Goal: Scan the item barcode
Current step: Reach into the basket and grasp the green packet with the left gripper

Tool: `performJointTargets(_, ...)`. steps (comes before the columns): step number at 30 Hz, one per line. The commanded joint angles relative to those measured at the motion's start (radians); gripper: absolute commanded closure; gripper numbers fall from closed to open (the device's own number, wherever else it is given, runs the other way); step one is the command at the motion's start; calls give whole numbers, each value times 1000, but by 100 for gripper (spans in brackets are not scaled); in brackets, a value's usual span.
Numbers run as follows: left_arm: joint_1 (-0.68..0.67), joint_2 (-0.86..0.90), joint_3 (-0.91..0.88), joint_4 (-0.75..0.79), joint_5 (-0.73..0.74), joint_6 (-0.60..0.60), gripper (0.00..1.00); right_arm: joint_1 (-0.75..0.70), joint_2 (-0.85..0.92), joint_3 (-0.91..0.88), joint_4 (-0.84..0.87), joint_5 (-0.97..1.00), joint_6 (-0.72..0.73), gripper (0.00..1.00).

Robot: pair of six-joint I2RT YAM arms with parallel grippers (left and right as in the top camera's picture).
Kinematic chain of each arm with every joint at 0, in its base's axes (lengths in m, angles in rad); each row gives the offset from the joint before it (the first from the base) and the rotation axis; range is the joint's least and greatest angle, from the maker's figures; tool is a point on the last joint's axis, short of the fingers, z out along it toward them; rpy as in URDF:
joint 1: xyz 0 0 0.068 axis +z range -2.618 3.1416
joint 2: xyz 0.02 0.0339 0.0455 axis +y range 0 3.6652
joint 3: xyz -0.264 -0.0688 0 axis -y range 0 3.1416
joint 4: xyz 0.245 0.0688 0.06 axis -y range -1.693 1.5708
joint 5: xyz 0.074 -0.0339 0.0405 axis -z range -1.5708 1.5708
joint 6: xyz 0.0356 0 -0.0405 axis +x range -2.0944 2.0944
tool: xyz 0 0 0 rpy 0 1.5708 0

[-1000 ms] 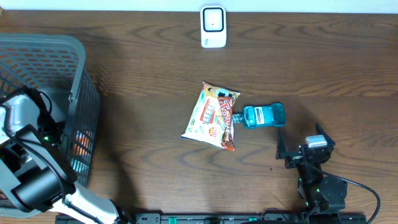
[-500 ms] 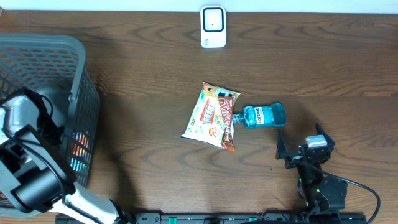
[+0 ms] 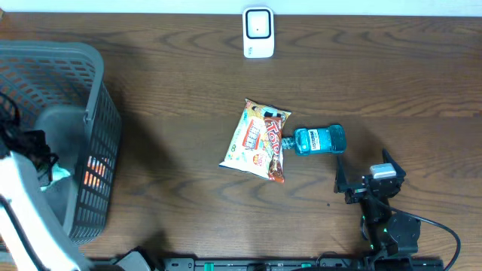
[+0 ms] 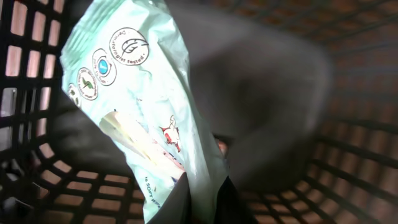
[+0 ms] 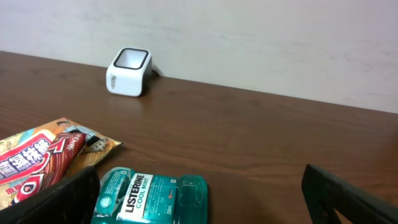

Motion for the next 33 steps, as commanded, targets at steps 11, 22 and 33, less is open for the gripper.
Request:
performJointTargets(11, -85, -384, 9, 399, 566, 287, 92, 4, -2, -2, -4, 2, 11, 1)
performJointTargets(22, -485, -454, -1, 470, 565, 426, 93, 4, -1, -2, -4, 2, 11, 1)
performJointTargets(33, -969, -64, -32, 483, 537, 760, 92, 4, 0, -2, -4, 2, 11, 1)
